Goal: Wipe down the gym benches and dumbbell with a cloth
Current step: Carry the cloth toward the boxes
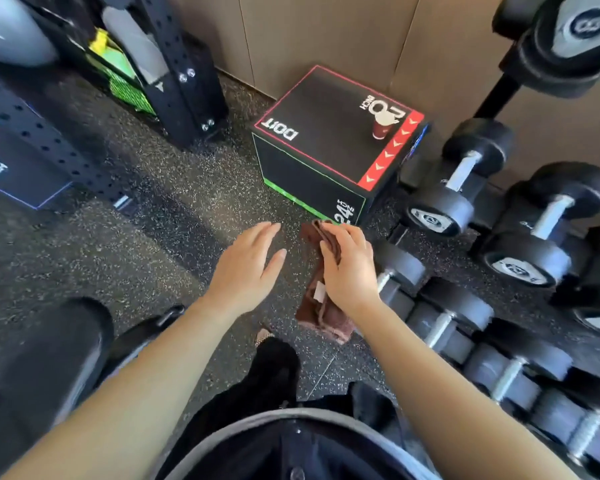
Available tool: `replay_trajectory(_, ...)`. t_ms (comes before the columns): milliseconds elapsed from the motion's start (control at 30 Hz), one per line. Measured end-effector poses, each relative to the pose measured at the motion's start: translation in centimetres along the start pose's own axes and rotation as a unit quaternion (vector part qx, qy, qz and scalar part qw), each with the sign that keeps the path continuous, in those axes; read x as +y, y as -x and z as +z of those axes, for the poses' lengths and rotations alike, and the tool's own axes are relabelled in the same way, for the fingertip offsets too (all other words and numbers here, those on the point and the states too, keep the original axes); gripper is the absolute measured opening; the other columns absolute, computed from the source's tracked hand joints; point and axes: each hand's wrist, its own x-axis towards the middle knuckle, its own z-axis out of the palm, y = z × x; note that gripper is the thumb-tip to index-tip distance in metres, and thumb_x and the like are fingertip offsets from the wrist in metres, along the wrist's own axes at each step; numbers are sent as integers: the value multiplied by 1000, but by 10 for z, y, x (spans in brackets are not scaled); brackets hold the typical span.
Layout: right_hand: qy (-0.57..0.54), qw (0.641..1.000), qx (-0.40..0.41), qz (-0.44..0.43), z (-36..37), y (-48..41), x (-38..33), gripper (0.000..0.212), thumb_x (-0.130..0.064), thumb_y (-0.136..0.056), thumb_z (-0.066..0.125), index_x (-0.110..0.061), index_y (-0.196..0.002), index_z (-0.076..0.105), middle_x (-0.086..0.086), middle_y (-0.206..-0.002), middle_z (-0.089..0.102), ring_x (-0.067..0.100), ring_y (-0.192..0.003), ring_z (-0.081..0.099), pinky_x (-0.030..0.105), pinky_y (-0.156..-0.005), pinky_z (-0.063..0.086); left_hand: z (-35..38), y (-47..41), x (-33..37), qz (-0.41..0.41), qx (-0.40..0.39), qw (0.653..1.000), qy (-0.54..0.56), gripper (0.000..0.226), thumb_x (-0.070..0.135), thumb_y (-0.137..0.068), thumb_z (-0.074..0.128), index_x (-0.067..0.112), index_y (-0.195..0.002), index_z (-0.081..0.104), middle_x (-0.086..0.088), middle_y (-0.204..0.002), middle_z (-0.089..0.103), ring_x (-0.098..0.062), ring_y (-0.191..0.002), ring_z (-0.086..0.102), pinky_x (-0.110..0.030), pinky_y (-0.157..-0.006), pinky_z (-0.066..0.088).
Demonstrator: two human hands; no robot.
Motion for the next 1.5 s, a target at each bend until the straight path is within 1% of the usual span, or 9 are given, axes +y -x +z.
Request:
replay_trajectory(167, -8, 1000, 20, 18, 31, -70, -39, 31, -23, -97, 46, -23, -127, 52, 1, -131, 47, 28, -116, 41, 33, -99, 32, -44, -73, -51, 35, -9, 999, -31, 52, 42, -97, 30, 18, -143, 31, 0, -150, 32, -15, -137, 26, -32, -110, 23)
replay_trajectory(333, -6, 999, 37, 34, 44, -131, -54, 31, -24, -97, 45, -24, -127, 51, 0, -131, 46, 24, -116, 41, 30, -97, 32, -63, -138, -76, 66, -21, 997, -42, 52, 42, -97, 30, 19, -143, 31, 1, -150, 32, -14, -138, 27, -32, -110, 24)
replay_trajectory(433, -5, 997, 51, 52, 45, -170, -49, 32, -23, -97, 45, -23, -128, 51, 0, -130, 47, 25, -115, 42, 27, -94, 30, -65, -181, -82, 81, -39, 995, -42, 52, 42, -97, 31, 19, -143, 31, 1, -150, 32, -13, -138, 27, -30, -109, 23)
replay_trajectory(533, 5, 996, 67, 64, 44, -215, -39, 31, -21, -96, 47, -21, -126, 54, 1, -129, 50, 24, -114, 45, 20, -93, 25, -64, -234, -85, 99, -60, 993, -33, 52, 41, -97, 30, 19, -144, 30, 1, -150, 31, -14, -138, 25, -33, -110, 25)
replay_trajectory(767, -3, 990, 86, 108, 41, -344, -11, 30, -19, -96, 49, -20, -125, 54, 2, -130, 48, 27, -114, 45, 26, -95, 30, -63, -381, -86, 131, -73, 988, -46, 51, 39, -97, 33, 17, -142, 33, -2, -149, 35, -16, -137, 29, -33, -110, 26)
replay_trajectory(1000, -25, 983, 98, 155, 43, -446, 9, 32, -19, -94, 52, -18, -125, 54, 4, -130, 48, 30, -114, 46, 29, -98, 33, -56, -493, -88, 158, -128, 977, -56, 51, 40, -96, 33, 19, -143, 32, 1, -150, 33, -14, -139, 26, -35, -111, 25)
replay_trajectory(1167, -31, 970, 119, 210, 64, -504, 31, 32, -20, -94, 52, -17, -126, 54, 5, -131, 48, 31, -115, 44, 34, -100, 34, -34, -570, -104, 180, -158, 970, -45, 50, 39, -96, 35, 19, -143, 33, 1, -149, 35, -13, -138, 28, -34, -111, 27)
replay_trajectory(1333, -22, 943, 162, 290, 108, -561, 75, 32, -20, -94, 52, -17, -126, 54, 5, -132, 47, 31, -113, 44, 36, -97, 36, 22, -655, -131, 195, -219, 956, -22, 49, 36, -97, 36, 17, -143, 34, 0, -149, 35, -14, -138, 27, -32, -111, 23)
replay_trajectory(1500, -2, 918, 165, 360, 153, -612, 122, 32, -21, -95, 50, -18, -127, 53, 4, -136, 45, 31, -116, 41, 44, -98, 40, 71, -726, -166, 210, -267, 940, -31, 48, 35, -98, 36, 18, -142, 34, 1, -149, 35, -15, -137, 29, -35, -110, 28)
